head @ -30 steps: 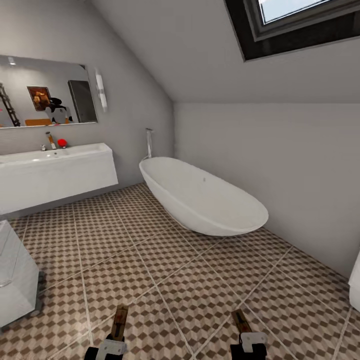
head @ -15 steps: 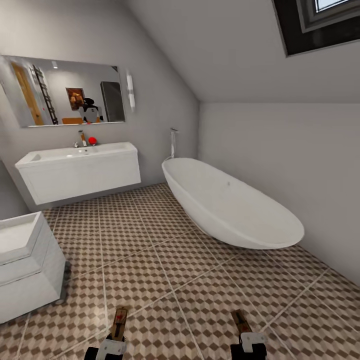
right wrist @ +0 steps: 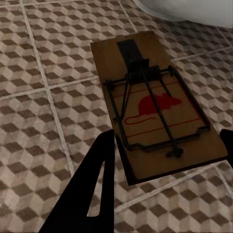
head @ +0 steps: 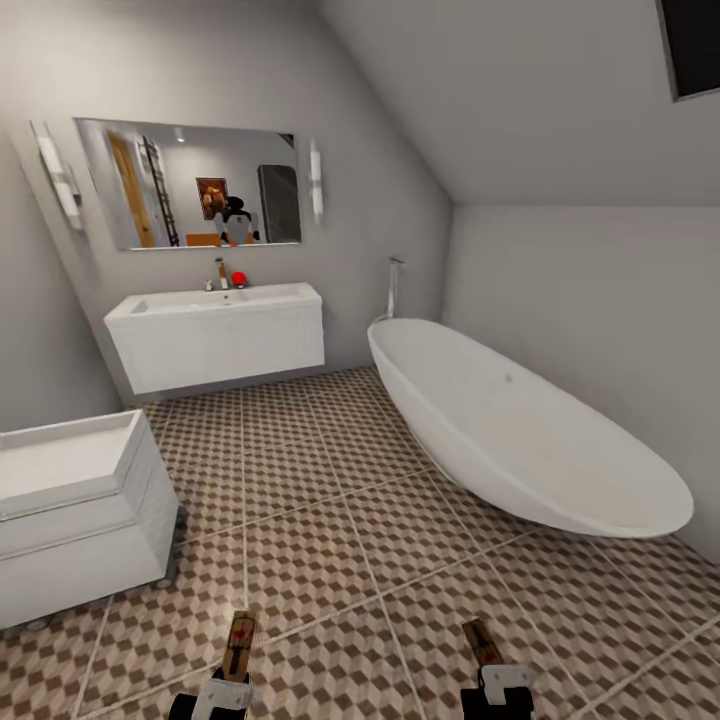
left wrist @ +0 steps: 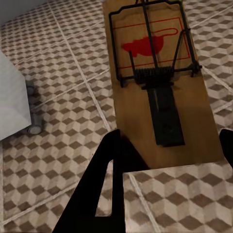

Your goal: Take the four mousetraps from the cabinet in the bathroom and place them on the bathroom floor. Make sure all four end up on the same floor surface, and ensure that at least two of them are either under or directly next to the same bathroom sink.

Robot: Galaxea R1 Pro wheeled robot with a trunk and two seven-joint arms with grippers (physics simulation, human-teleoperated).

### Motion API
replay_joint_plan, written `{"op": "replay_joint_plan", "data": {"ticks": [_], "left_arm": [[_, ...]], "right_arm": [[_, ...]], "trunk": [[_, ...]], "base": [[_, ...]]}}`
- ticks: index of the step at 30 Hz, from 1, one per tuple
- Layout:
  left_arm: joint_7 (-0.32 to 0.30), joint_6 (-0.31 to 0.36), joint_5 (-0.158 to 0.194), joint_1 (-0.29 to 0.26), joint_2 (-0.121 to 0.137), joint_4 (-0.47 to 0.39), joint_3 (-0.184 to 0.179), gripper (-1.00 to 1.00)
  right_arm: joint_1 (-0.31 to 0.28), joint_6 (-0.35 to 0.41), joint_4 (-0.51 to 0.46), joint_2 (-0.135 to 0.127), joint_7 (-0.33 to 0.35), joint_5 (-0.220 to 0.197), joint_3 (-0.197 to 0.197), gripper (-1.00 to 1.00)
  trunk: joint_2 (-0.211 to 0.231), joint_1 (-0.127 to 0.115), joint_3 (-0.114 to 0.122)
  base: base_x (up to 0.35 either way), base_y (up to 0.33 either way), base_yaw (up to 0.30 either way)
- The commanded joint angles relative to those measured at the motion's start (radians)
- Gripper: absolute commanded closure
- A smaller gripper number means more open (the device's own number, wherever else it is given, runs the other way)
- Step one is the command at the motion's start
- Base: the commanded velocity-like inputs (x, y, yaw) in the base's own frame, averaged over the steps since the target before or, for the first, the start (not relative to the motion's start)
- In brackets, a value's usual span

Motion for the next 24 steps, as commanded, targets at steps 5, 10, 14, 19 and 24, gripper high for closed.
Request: {"op": "replay_joint_plan", "data": {"ticks": [5, 10, 14, 19, 24], "left_arm": [[0.004, -0.004, 0.003, -0.001, -0.001, 0.004, -0.009, 1.00], [0.004, -0.004, 0.003, -0.001, -0.001, 0.004, -0.009, 1.00], [0.004, -0.004, 0.003, -0.001, -0.001, 0.004, -0.009, 1.00], [0.004, -0.004, 0.003, -0.001, -0.001, 0.004, -0.009, 1.00], [0.004, -0.004, 0.003, -0.001, -0.001, 0.004, -0.009, 1.00]], "right_arm": [[0.000, 0.001, 0.000, 0.000, -0.008, 0.008, 0.003, 1.00], [0.000, 0.001, 0.000, 0.000, -0.008, 0.008, 0.003, 1.00], [0.000, 0.001, 0.000, 0.000, -0.008, 0.008, 0.003, 1.00], [0.000, 0.001, 0.000, -0.001, -0.008, 0.008, 0.003, 1.00], [0.000, 0.001, 0.000, -0.001, -0.007, 0.008, 0.003, 1.00]], "trunk": [[0.000, 0.000, -0.001], [0.000, 0.000, -0.001], [0.000, 0.000, -0.001], [0.000, 0.000, -0.001], [0.000, 0.000, -0.001]], "base": [[0.239, 0.028, 0.290], [0.286, 0.003, 0.290], [0.321, 0.000, 0.290], [0.335, 0.000, 0.290], [0.339, 0.000, 0.272]]}}
